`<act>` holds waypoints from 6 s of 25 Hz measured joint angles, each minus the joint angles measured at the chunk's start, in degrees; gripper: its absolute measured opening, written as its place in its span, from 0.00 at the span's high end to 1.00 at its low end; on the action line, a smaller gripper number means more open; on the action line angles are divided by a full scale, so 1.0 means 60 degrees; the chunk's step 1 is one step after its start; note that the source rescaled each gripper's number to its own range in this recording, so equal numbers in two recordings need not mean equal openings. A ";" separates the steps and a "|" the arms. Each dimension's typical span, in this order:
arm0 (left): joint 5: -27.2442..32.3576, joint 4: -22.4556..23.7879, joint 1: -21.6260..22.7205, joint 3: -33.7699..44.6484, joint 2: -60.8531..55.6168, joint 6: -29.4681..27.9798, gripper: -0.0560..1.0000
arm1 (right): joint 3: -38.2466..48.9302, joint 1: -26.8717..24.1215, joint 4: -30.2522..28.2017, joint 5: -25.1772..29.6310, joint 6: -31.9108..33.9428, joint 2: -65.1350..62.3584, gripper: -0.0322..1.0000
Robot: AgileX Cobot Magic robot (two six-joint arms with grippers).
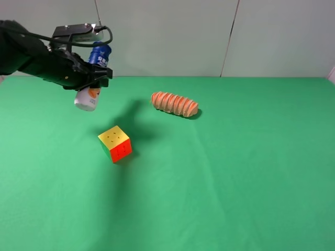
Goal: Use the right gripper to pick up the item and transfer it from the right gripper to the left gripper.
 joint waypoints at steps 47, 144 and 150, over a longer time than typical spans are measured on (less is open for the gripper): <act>0.0427 0.0004 0.1817 0.0858 0.1474 -0.0472 0.89 | 0.0000 0.0000 0.0000 0.0005 0.0000 0.0000 0.00; 1.0830 0.5854 0.1817 0.4145 -1.6768 -0.4693 0.00 | 0.0000 0.0000 0.0000 -0.0011 0.0000 0.0000 0.00; 1.0830 0.5854 0.1817 0.4145 -1.6768 -0.4621 0.00 | 0.0000 0.0000 0.0000 -0.0011 0.0000 0.0000 0.00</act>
